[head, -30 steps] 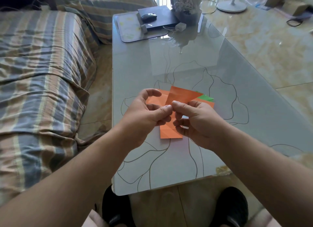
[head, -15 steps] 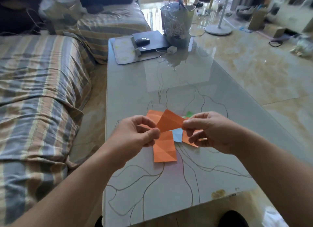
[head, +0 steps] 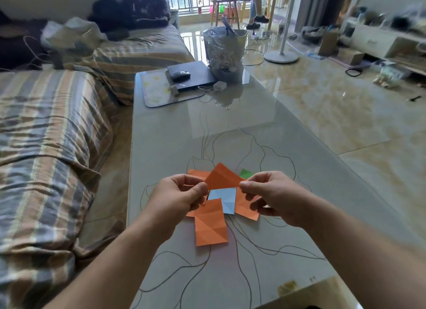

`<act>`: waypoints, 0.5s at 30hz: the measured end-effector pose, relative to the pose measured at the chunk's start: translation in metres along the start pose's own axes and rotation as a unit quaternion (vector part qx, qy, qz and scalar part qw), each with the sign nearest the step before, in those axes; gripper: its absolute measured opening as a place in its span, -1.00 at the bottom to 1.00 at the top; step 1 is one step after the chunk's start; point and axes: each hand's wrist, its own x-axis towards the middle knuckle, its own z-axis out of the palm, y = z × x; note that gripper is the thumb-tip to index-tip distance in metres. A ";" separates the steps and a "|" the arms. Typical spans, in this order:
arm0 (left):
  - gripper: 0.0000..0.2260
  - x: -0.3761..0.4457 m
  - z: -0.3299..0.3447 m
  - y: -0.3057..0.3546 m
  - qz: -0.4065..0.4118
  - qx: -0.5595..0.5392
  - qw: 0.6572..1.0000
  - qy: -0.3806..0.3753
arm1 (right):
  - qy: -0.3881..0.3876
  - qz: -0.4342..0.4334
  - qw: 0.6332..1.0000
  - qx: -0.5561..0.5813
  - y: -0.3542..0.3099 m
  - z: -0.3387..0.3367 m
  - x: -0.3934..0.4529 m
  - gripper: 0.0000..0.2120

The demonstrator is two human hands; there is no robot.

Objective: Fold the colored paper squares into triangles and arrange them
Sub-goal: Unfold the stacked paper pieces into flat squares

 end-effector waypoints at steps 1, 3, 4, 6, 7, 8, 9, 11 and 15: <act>-0.96 0.002 0.001 -0.001 -0.005 -0.006 1.000 0.001 | 0.008 0.004 1.000 0.010 0.001 0.000 0.002 -0.76; -0.94 0.008 0.003 -0.004 -0.017 -0.018 1.000 -0.002 | 0.023 0.013 0.999 0.032 0.004 0.001 0.007 -0.79; -0.93 0.010 0.004 -0.004 -0.022 -0.022 1.000 -0.006 | 0.029 0.016 0.998 0.044 0.005 0.001 0.010 -0.81; -0.91 0.015 0.006 -0.006 -0.028 -0.023 0.999 -0.011 | 0.035 0.018 0.996 0.076 0.007 0.001 0.015 -0.88; -0.91 0.017 0.006 -0.007 -0.031 -0.021 0.999 -0.014 | 0.039 0.018 0.995 0.095 0.009 0.002 0.017 -0.90; -0.90 0.020 0.008 -0.007 -0.036 -0.018 0.999 -0.018 | 0.045 0.019 0.992 0.115 0.010 0.002 0.020 -0.92; -0.89 0.022 0.009 -0.008 -0.041 -0.014 0.999 -0.023 | 0.054 0.020 0.989 0.135 0.011 0.002 0.022 -0.93; -0.90 0.027 0.012 -0.009 -0.045 -0.005 0.999 -0.026 | 0.069 0.025 0.983 0.168 0.013 0.003 0.027 -0.93; -0.93 0.034 0.015 -0.011 -0.017 0.035 0.999 0.017 | 0.089 0.055 0.967 0.230 0.020 0.008 0.038 -0.92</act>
